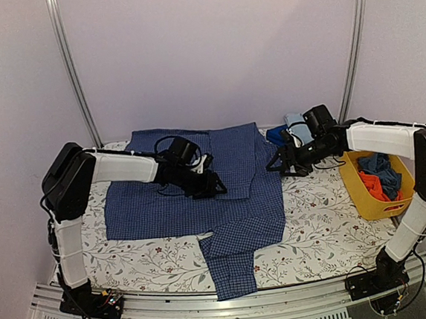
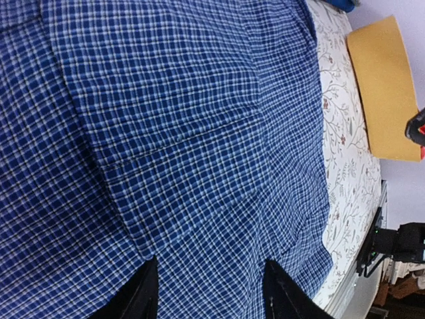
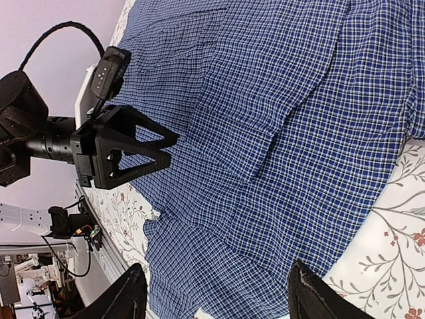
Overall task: Fold and stack the mixed laundry pile
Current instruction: Adjust the flattened T-shirt at the center of the board.
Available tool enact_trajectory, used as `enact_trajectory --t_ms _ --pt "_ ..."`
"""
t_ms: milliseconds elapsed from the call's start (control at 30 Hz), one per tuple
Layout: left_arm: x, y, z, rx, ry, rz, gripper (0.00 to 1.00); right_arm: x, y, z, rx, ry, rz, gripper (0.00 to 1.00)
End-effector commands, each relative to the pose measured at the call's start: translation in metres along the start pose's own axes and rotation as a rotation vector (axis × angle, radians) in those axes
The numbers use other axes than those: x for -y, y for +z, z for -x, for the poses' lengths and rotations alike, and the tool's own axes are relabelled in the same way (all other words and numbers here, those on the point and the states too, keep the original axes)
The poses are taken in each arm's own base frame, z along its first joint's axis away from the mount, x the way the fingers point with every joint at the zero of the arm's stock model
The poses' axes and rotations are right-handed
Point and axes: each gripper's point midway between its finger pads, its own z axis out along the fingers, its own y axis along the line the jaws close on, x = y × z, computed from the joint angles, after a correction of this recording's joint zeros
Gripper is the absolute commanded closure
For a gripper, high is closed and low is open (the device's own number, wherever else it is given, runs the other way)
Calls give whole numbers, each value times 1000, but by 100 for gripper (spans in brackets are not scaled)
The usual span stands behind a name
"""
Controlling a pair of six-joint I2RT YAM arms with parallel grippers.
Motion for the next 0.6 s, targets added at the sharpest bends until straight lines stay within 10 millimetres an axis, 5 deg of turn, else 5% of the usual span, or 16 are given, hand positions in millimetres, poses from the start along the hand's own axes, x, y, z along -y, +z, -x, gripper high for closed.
enact_trajectory --t_ms 0,167,433,567 --pt "-20 9 -1 -24 -144 62 49 1 -10 0 30 -22 -11 28" --pt "-42 13 -8 -36 -202 143 53 3 -13 -3 36 -21 -17 28" --pt "-25 23 12 -14 -146 71 72 8 -11 -4 31 -15 -25 27" --pt "-13 13 40 35 -113 31 94 9 -14 -3 37 -16 -27 28"
